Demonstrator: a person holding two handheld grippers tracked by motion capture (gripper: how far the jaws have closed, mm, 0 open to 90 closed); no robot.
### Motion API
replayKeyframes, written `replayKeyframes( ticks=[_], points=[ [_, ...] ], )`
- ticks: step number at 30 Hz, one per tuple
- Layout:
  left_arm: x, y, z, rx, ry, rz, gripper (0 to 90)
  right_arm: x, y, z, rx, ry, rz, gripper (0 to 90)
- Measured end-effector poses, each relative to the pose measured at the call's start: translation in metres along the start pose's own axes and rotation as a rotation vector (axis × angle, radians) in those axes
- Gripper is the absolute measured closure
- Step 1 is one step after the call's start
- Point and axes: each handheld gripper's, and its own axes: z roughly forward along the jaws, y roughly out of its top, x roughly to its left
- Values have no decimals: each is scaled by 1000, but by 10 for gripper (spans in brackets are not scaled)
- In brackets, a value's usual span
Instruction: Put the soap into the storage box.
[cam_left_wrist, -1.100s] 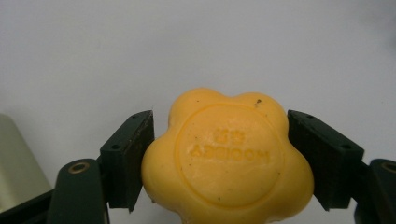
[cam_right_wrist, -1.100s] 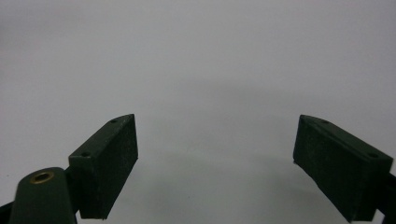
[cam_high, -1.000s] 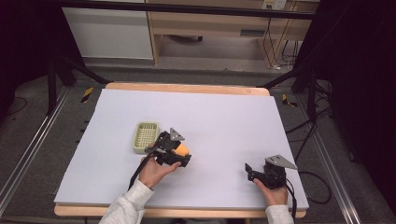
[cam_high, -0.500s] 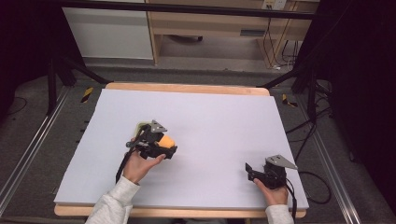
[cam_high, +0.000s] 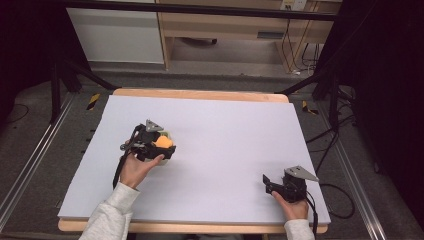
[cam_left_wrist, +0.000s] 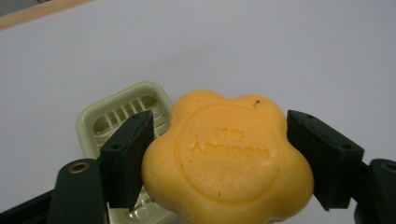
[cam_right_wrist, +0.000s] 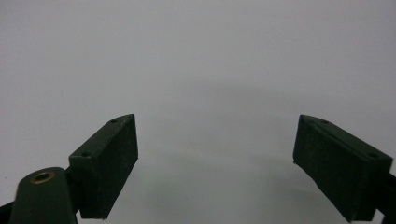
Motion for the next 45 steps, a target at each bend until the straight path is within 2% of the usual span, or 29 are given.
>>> replayKeyframes(
  ticks=[10,13,16,25,37,45],
  points=[
    [10,3,6,-13,29,-31,253,0,0,0,-3,-1,-4,145],
    [13,4,10,-10,41,-30,253,0,0,0,-2,-1,-1,145],
    [17,4,14,-17,37,-48,253,0,0,0,-3,-1,-2,145],
    [25,4,24,-6,67,-55,253,0,0,0,-2,1,-2,145],
    [36,-6,36,-4,78,-92,253,0,0,0,0,7,3,146],
    [41,-10,40,11,83,-96,253,0,0,0,3,6,0,146]
  ],
)
